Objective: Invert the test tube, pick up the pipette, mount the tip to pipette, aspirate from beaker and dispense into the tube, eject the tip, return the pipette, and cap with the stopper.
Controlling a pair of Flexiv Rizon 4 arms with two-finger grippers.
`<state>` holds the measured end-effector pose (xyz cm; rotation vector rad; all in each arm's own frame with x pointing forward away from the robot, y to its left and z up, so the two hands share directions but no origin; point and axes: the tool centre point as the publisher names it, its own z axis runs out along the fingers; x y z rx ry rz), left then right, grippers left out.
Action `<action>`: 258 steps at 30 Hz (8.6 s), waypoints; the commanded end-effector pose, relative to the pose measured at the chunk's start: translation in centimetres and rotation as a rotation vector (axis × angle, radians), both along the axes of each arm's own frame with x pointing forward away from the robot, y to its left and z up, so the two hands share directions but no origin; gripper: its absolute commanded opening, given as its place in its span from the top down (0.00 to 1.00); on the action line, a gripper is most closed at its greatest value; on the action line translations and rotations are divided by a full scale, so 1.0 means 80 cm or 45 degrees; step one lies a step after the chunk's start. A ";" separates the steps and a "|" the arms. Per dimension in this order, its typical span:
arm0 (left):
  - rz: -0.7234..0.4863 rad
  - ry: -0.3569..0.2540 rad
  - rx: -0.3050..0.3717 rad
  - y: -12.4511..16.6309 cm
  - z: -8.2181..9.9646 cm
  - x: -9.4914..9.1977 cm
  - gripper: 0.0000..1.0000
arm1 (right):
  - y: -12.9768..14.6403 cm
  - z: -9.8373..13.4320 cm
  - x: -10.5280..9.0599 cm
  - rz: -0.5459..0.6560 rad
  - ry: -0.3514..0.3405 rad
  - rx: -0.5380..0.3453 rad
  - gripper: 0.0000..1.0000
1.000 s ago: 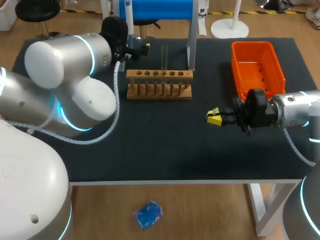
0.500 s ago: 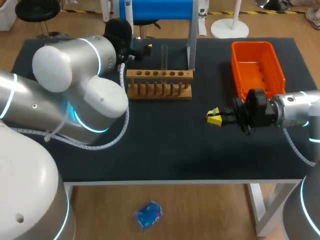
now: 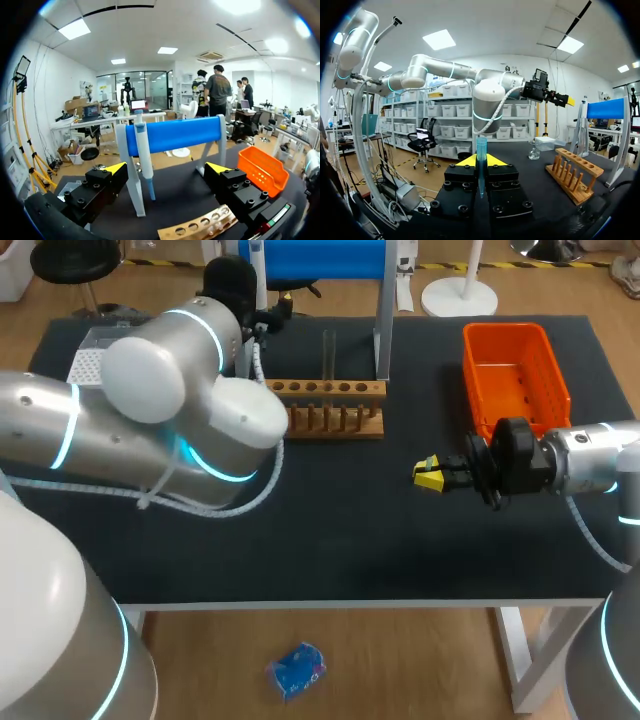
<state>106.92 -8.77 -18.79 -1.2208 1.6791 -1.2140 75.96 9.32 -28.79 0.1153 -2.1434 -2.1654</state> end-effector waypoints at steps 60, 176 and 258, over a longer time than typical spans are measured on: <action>0.211 -0.004 -0.021 0.008 -0.031 0.142 0.38 | 0.000 -0.001 0.000 0.001 -0.001 0.001 1.00; 0.154 -0.073 -0.024 0.018 0.038 0.126 1.00 | 0.000 -0.001 0.000 0.001 -0.001 0.001 1.00; -1.405 -0.136 -0.294 -0.175 0.128 -0.253 1.00 | 0.000 -0.001 0.000 0.001 -0.001 0.001 1.00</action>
